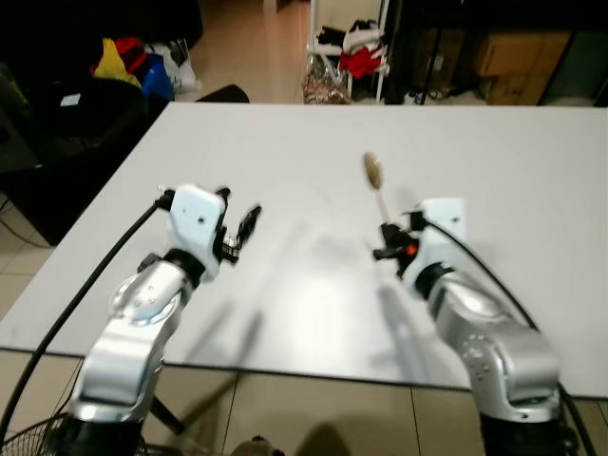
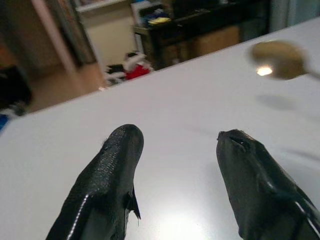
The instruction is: Setting the table
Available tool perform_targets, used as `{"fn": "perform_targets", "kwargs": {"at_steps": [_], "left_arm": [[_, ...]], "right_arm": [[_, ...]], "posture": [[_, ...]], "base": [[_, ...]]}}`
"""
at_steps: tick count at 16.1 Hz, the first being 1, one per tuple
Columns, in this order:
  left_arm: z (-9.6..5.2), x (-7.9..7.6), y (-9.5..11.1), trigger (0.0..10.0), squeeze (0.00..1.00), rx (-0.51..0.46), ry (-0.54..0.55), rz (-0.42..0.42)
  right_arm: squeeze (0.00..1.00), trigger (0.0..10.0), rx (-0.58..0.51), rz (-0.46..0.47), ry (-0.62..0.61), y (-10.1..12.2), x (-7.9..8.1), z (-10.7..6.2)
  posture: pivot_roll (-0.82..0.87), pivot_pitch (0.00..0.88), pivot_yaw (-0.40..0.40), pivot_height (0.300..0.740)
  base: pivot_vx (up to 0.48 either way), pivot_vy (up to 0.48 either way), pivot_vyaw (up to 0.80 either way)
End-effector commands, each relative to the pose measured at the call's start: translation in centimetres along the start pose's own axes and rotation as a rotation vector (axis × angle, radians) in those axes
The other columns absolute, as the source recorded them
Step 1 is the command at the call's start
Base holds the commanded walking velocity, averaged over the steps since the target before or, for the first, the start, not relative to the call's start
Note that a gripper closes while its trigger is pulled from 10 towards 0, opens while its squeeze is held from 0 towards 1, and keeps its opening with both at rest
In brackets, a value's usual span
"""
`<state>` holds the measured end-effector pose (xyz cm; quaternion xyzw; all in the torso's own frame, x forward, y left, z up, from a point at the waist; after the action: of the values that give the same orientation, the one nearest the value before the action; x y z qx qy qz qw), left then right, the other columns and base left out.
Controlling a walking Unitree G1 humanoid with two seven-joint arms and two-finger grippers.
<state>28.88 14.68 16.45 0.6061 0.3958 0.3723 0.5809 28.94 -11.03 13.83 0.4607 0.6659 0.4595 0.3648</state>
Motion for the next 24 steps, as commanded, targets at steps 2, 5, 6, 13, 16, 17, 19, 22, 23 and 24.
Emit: {"fn": "perform_targets", "kwargs": {"at_steps": [2, 5, 6, 13, 16, 17, 19, 22, 23, 24], "left_arm": [[-0.5, -0.7, -0.3, 10.0, 0.00, 0.047, -0.085, -0.013], [-1.1, -1.1, -1.0, 10.0, 0.00, 0.092, -0.125, 0.008], [-1.3, -1.3, -1.1, 10.0, 0.00, 0.096, -0.135, 0.013], [0.2, -0.5, -0.4, 10.0, 0.00, 0.033, 0.013, 0.027], [0.3, -0.3, -0.3, 10.0, 0.00, 0.029, 0.024, 0.034], [0.4, -0.3, -0.4, 10.0, 0.00, 0.029, 0.025, 0.034], [0.4, -0.4, -0.4, 10.0, 0.00, 0.029, 0.024, 0.034], [0.6, -0.3, -0.2, 10.0, 0.00, 0.028, 0.035, 0.069], [0.6, -0.3, -0.2, 10.0, 0.00, 0.032, 0.043, 0.086], [0.6, -0.3, -0.3, 10.0, 0.00, 0.031, 0.043, 0.086]], "right_arm": [[0.00, 10.0, 0.064, -0.002, 0.027, -0.6, 0.9, 0.3], [0.00, 10.0, 0.187, 0.035, 0.000, -2.5, 0.9, -0.1], [0.00, 10.0, 0.188, 0.038, -0.008, -2.6, 0.9, -0.1], [0.00, 10.0, -0.016, 0.027, -0.100, -0.5, -1.4, -1.3], [0.00, 10.0, -0.049, 0.058, -0.139, -0.4, -2.0, -1.6], [0.00, 10.0, -0.055, 0.053, -0.137, -0.3, -2.0, -1.6], [0.00, 10.0, -0.066, 0.050, -0.131, -0.2, -1.9, -1.6], [0.00, 10.0, -0.093, 0.041, -0.122, 0.3, -1.8, -1.6], [0.00, 10.0, -0.093, 0.039, -0.111, 0.3, -1.7, -1.5], [0.00, 10.0, -0.094, 0.037, -0.107, 0.3, -1.7, -1.5]], "posture": [[0.14, 0.000, 0.067, 0.727], [0.15, 0.000, 0.065, 0.727], [0.15, 0.000, 0.066, 0.727], [0.13, 0.000, 0.084, 0.727], [0.13, 0.000, 0.088, 0.727], [0.13, 0.000, 0.088, 0.727], [0.12, 0.000, 0.090, 0.727], [0.12, 0.000, 0.093, 0.727], [0.13, 0.000, 0.092, 0.727], [0.13, 0.000, 0.093, 0.727]], "base": [[0.000, 0.000, 0.00], [0.000, 0.000, 0.00], [0.000, 0.000, 0.00], [0.000, 0.109, 0.00], [0.000, 0.429, -0.25], [0.000, 0.431, -0.79], [0.000, 0.429, -0.79], [0.000, 0.288, -0.15], [0.000, -0.480, 0.00], [0.000, -0.480, 0.00]]}}
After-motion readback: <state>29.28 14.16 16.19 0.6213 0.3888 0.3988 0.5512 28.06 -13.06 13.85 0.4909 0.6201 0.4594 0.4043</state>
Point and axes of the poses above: a point about 5 cm out from each wrist's last joint towards the gripper, its own z axis pointing out of the wrist towards the gripper, its own y axis along the axis of the wrist's last joint, x = y × z, the point moved 2 cm from there along z, pointing out of the wrist towards the gripper, and after that the axes turned 12 degrees about -z, right-handed, at the moved point
